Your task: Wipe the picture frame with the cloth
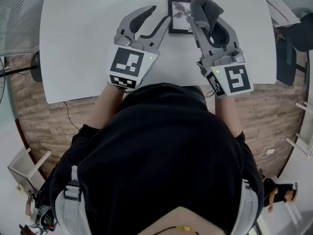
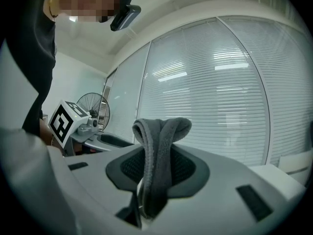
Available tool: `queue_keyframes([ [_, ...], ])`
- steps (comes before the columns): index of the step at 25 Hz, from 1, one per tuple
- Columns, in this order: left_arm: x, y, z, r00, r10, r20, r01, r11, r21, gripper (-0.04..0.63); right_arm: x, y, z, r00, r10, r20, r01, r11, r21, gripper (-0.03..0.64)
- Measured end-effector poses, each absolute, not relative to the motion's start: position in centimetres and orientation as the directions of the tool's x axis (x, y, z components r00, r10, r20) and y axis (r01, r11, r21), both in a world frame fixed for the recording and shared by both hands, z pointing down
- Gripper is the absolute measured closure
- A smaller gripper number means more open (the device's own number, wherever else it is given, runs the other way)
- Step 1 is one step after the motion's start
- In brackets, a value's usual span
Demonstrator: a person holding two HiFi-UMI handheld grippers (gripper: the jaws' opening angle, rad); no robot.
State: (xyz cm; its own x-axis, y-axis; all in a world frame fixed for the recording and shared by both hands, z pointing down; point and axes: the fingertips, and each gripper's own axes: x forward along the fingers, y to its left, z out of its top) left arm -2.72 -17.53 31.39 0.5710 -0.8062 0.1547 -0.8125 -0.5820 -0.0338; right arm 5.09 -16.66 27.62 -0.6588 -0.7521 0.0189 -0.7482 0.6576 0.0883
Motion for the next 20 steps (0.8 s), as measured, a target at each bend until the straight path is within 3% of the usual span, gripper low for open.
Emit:
queue_keyframes([
  [20, -3.1, -17.2, 28.8, 0.582, -0.811, 0.068, -0.813, -0.582, 0.010, 0.549, 6.2, -15.7, 24.8, -0.626, -0.778, -0.055, -0.778, 0.619, 0.105, 0.509],
])
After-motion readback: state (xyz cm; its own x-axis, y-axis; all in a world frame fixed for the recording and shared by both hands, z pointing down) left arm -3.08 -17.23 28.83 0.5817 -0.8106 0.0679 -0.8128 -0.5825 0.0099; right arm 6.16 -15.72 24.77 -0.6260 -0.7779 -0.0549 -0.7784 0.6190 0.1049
